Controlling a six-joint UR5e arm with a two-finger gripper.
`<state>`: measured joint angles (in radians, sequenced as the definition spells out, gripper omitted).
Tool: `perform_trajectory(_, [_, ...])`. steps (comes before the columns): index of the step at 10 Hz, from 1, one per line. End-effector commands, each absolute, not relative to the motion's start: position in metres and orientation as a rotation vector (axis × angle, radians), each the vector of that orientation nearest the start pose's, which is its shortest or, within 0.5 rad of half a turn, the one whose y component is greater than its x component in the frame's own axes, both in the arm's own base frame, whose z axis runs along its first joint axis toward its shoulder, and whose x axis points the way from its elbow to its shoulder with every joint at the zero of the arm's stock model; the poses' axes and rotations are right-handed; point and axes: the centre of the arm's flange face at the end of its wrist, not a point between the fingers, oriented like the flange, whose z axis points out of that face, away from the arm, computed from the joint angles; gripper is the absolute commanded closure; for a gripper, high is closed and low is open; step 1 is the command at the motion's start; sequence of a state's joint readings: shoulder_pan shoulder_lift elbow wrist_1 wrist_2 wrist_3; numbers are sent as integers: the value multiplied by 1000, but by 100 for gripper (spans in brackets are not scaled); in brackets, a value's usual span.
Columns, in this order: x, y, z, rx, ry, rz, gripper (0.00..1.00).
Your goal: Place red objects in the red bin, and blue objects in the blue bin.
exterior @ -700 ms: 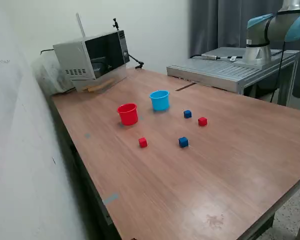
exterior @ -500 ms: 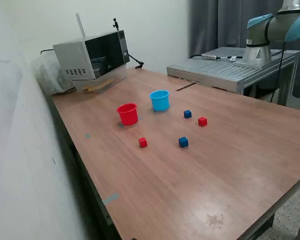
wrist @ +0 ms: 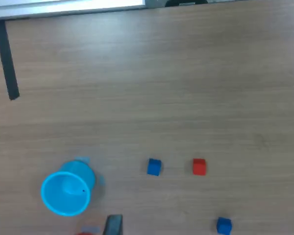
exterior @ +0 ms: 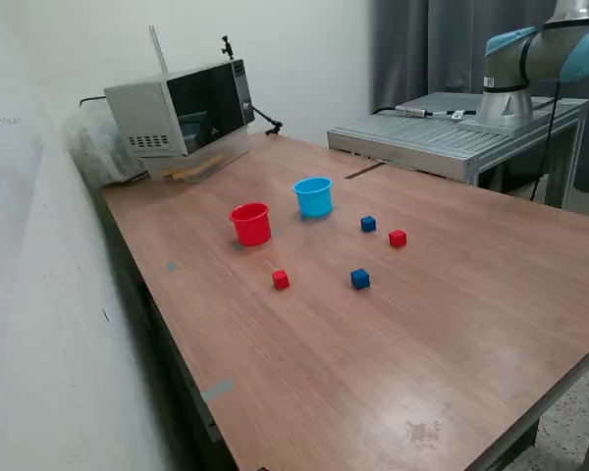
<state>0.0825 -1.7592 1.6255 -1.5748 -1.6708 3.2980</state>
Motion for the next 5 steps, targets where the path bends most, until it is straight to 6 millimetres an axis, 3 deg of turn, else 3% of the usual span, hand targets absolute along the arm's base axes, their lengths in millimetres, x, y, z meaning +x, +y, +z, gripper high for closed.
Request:
perform_trajectory(1, [-434, -158, 544, -2181, 2393, 353, 0])
perform_trajectory(2, [-457, -159, 527, -2186, 2413, 383, 0])
perform_trajectory(4, [-512, -165, 453, -2208, 2439, 340, 0])
perform_trajectory(5, [-532, -168, 418, -2224, 2459, 223, 0])
